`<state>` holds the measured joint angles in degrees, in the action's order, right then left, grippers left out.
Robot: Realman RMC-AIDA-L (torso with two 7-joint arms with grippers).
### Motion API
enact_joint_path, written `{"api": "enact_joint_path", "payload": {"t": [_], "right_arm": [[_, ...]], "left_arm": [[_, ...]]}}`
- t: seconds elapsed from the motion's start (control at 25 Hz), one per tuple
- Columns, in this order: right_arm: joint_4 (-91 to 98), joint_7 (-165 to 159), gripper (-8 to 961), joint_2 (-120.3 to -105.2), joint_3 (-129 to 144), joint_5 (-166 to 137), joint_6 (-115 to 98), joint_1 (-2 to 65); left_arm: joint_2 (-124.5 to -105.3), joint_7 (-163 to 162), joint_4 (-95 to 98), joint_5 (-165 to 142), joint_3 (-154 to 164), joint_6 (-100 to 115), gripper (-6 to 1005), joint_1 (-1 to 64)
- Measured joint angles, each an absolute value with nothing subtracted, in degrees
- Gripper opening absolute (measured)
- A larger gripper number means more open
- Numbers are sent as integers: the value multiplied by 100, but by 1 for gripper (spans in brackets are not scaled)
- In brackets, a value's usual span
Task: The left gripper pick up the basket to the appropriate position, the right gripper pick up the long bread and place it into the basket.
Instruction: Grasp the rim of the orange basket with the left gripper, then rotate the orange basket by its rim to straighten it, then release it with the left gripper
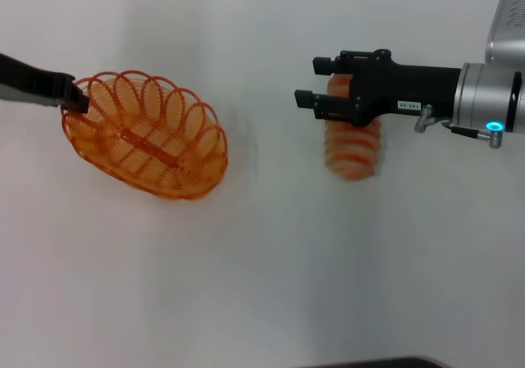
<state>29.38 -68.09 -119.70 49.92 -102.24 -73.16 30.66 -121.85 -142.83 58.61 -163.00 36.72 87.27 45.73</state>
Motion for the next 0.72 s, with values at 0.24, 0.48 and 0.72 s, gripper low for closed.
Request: {"api": "enact_joint_path", "payload": {"t": [0.24,0.48,0.72], "right_arm": [[2823,-6702,664,-11979,5010,-10074,-7133,3095],[2736,-6618,663,-12004,5035,-9784,-6994,3102],[2557,-6308,664,-12006,5036,-9421,-6787,3103]], "left_arm": [[-12384,-14558,6245,-16176,3455,9024,94,4256],[-12414,-14771,6220,-15488,3472,8910,93,3866],[-12434,-14852,6123,-14804,3468,8534,90,3382]]}}
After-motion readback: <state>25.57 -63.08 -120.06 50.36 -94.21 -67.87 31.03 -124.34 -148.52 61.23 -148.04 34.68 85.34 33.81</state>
